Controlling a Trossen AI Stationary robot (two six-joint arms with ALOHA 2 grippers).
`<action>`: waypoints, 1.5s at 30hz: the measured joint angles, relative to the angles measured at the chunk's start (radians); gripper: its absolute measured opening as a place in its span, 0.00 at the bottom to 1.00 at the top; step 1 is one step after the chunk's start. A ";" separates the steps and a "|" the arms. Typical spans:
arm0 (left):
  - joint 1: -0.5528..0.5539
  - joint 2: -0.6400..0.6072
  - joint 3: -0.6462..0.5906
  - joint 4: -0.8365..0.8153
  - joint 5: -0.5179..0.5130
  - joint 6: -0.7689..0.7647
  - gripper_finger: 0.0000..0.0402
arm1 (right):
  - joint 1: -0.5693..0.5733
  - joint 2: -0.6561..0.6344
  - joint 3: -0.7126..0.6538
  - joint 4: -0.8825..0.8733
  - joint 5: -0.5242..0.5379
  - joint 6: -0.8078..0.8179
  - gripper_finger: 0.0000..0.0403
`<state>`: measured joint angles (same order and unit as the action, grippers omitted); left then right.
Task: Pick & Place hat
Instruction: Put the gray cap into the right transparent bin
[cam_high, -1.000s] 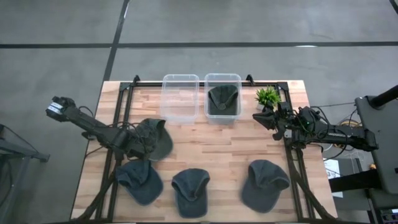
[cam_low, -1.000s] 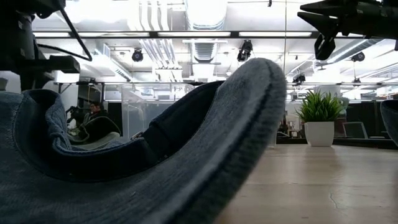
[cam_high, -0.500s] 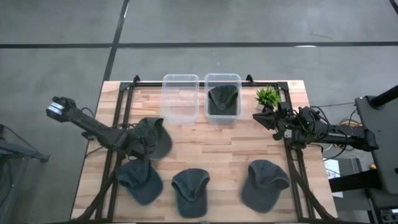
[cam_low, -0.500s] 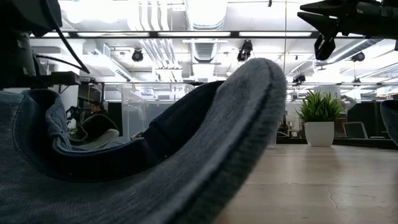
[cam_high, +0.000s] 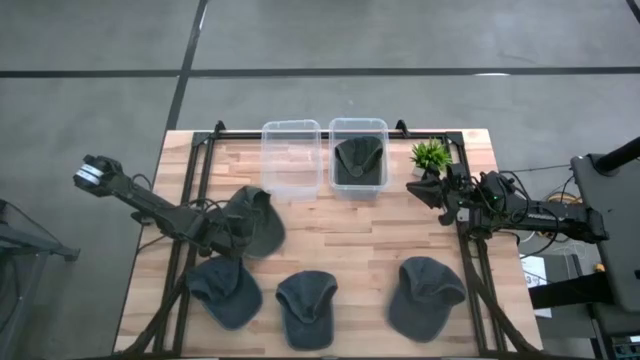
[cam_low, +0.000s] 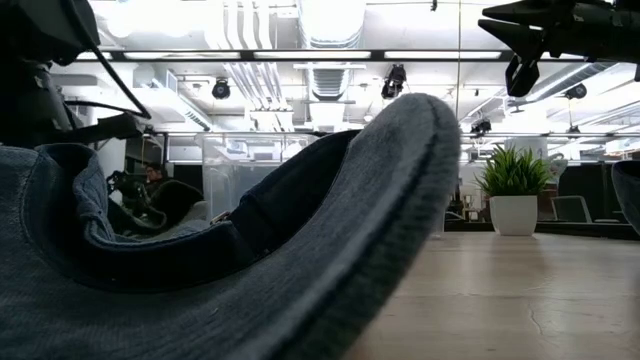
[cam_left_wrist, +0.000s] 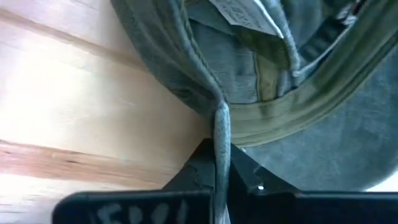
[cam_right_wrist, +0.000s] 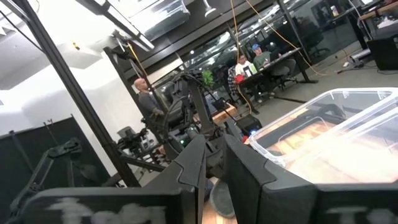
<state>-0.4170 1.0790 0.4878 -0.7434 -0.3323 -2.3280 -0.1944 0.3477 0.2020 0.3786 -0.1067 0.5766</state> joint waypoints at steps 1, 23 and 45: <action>0.000 0.000 0.003 -0.002 -0.001 0.000 0.02 | 0.000 0.000 0.000 0.000 0.001 0.000 0.13; -0.005 0.013 0.638 -0.801 -0.033 0.061 0.01 | 0.000 -0.001 0.000 0.000 0.002 0.020 0.13; -0.003 0.200 0.993 -0.511 -0.518 0.609 0.01 | 0.000 0.154 0.098 0.038 -0.020 0.107 0.22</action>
<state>-0.4198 1.2793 1.4807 -1.2543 -0.8503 -1.7191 -0.1943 0.5014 0.2998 0.4170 -0.1268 0.6836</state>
